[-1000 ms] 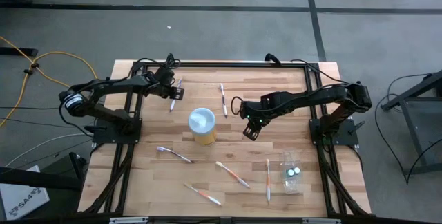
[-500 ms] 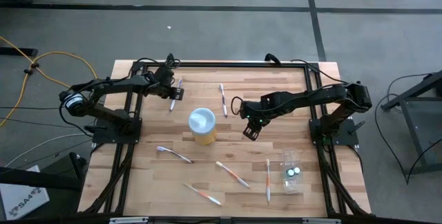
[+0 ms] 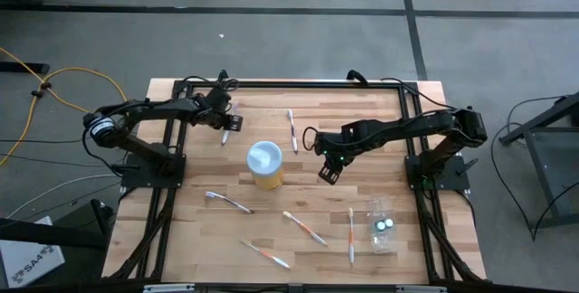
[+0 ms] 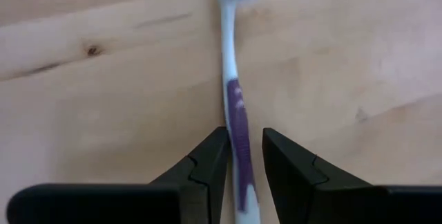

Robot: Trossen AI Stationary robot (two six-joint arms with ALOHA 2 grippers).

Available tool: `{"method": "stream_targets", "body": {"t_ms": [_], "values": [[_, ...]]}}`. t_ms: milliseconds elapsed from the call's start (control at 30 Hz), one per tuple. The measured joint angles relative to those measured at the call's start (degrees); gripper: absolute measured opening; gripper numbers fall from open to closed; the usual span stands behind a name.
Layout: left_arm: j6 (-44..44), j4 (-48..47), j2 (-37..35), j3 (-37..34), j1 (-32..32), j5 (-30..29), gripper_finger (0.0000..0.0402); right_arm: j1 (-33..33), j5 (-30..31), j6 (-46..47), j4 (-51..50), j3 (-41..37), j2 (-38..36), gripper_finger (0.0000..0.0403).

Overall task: Pick & Place toothbrushing station
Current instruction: Put the top left purple toothbrush in the bottom section of the transparent organizer

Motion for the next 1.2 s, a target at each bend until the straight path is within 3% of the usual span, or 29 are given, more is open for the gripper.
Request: {"method": "stream_targets", "body": {"t_ms": [300, 633, 1200], "values": [[-1.65, 1.06, 0.44, -0.11, -0.64, -1.46, 0.0086, 0.02, 0.00, 0.01, -0.01, 0.00, 0.00, 0.0120], [-2.95, -2.50, 0.62, -0.13, -1.00, -1.78, 0.0028, 0.01, 0.00, 0.02, -0.02, 0.00, 0.00, 0.0120], [-2.00, -3.40, 0.55, -0.22, -3.20, -2.21, 0.0007, 0.01, 0.00, 0.02, 0.00, 0.00, 0.00, 0.0120]]}}
